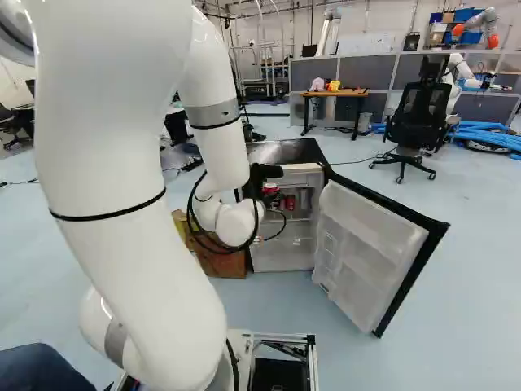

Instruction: Grab a drink from the fridge

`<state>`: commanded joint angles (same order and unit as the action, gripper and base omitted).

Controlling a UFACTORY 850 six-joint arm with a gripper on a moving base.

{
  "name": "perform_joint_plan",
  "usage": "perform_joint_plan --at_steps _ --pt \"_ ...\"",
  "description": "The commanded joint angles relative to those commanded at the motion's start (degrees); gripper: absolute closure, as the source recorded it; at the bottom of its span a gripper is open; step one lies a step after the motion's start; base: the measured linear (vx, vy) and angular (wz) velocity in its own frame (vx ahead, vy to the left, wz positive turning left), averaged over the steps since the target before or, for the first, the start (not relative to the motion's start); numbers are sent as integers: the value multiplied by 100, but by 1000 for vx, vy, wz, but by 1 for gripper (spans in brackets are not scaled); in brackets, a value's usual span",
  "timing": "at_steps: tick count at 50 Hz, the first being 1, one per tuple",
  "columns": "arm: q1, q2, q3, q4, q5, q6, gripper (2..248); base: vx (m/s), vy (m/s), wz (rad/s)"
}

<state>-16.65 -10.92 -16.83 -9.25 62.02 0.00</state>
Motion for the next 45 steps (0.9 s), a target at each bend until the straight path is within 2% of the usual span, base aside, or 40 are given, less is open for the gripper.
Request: perform_joint_plan --at_steps 18,45 --pt "16 300 17 0 -345 0 157 0 0 0" --pt "54 660 -54 0 -357 0 157 0 0 0"
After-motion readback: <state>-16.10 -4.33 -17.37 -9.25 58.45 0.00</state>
